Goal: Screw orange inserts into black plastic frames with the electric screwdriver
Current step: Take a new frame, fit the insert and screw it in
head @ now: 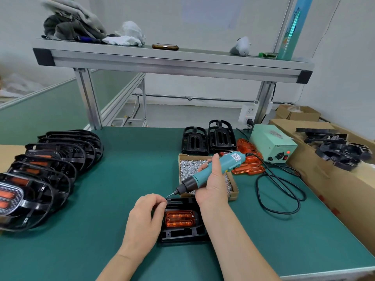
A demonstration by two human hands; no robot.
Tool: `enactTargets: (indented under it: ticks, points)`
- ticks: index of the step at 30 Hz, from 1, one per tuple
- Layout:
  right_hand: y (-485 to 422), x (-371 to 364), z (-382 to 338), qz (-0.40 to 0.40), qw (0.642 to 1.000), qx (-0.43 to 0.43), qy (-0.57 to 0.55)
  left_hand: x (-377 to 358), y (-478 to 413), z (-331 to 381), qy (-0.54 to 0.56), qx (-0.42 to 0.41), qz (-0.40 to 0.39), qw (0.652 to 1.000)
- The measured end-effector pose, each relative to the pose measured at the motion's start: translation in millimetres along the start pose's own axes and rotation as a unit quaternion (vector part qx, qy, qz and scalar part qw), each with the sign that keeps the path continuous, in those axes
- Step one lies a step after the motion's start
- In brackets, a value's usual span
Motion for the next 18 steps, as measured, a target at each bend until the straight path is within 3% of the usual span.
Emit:
enactTargets:
  ticks: [18]
  points:
    - [4.3,3.7,9.5,0.006,0.999,-0.003,0.041,2.0,-0.1,-3.1,0.027,0.021,0.028,0.999]
Point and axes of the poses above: each hand's wrist, its own y-axis away from the middle knuckle, its own x-axis out of the back of the hand, z = x × y, the point moved 4 cm from there along -y, towards the middle knuckle, and after that the axes turned 12 degrees about x, right-handed, at the moved point
